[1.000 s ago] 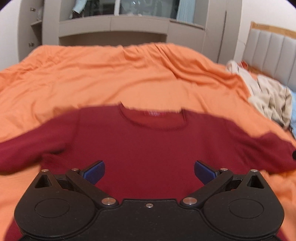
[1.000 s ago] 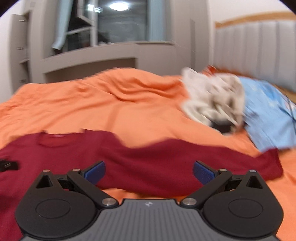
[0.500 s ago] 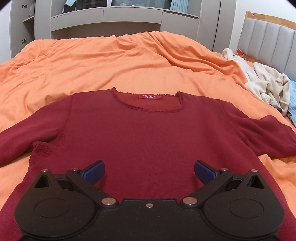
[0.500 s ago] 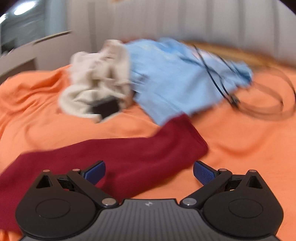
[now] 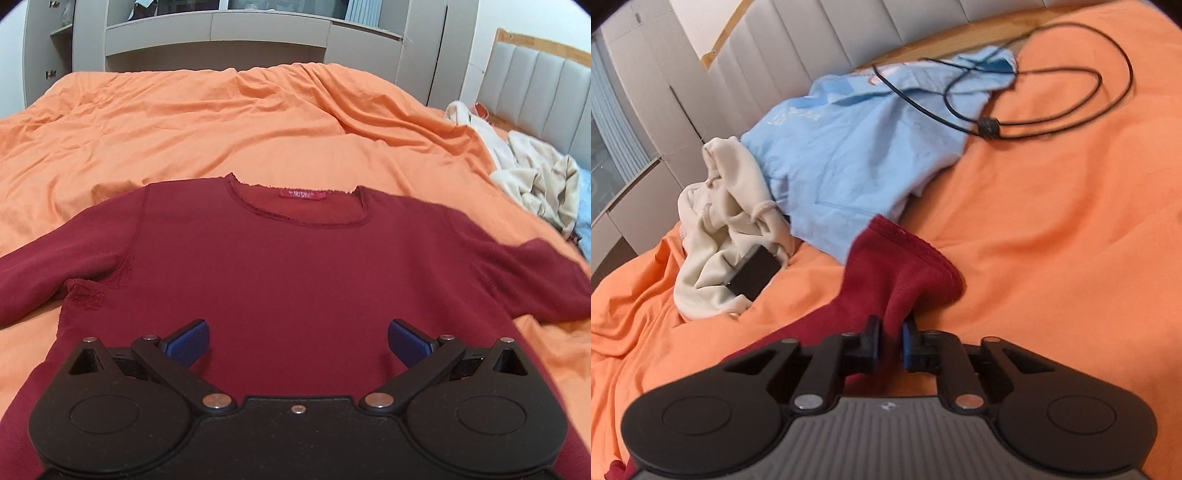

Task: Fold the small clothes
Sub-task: 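Grasp the sleeve cuff with the right gripper and lift it, then fold the held sleeve across the shirt body and open the right gripper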

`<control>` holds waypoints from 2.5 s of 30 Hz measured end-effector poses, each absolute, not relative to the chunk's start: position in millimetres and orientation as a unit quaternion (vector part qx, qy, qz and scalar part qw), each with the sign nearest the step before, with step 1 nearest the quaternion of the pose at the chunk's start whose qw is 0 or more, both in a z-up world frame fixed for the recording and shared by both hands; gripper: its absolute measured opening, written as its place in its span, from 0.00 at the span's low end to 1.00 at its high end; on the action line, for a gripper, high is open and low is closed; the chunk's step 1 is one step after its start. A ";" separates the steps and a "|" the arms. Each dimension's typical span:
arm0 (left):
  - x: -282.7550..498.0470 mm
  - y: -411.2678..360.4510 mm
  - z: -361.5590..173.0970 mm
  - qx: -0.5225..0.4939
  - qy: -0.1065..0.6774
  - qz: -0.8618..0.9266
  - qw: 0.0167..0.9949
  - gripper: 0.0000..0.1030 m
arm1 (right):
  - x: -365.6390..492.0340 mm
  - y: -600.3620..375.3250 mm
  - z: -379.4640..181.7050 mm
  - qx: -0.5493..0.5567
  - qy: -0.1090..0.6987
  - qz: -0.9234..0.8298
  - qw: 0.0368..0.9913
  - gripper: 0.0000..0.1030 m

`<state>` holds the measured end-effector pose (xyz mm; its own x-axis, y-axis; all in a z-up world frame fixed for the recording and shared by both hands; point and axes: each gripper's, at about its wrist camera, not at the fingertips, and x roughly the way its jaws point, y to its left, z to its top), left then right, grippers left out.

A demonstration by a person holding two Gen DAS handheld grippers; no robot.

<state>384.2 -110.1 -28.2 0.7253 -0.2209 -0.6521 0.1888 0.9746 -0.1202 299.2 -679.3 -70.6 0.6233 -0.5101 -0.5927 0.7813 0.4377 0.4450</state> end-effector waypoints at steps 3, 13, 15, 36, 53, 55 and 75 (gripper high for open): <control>385.8 -99.2 -16.4 -0.043 0.349 -0.105 0.930 0.99 | 301.6 -666.5 -52.4 0.331 0.183 -0.384 0.842 0.08; 389.2 -45.9 25.7 -0.075 0.317 -0.055 0.944 0.99 | 344.0 -563.1 52.3 0.223 0.114 -0.258 0.933 0.08; 389.5 -31.1 32.7 -0.089 0.307 -0.045 0.947 0.99 | 359.9 -525.5 71.3 0.184 0.104 -0.204 0.956 0.08; 389.7 54.7 42.1 -0.171 0.283 0.002 0.944 0.99 | 403.7 -193.2 -11.7 -0.198 0.221 0.192 0.936 0.10; 411.3 -0.6 7.5 -0.125 0.331 -0.046 0.934 0.99 | 384.3 -335.8 19.0 -0.041 0.241 0.087 0.966 0.97; 414.1 -12.1 -0.8 -0.090 0.349 -0.034 0.932 0.99 | 393.3 -367.0 17.1 -0.003 0.250 0.041 0.967 0.95; 432.6 -24.1 -44.8 -0.025 0.425 -0.004 0.905 1.00 | 443.0 -480.4 -13.1 0.175 0.238 -0.022 0.955 0.10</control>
<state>432.6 -24.1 -44.8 0.6385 -0.0278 -0.7692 -0.0142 0.9987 -0.0479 443.0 -480.4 -13.1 0.8859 0.0410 -0.4621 0.1253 0.9379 0.3234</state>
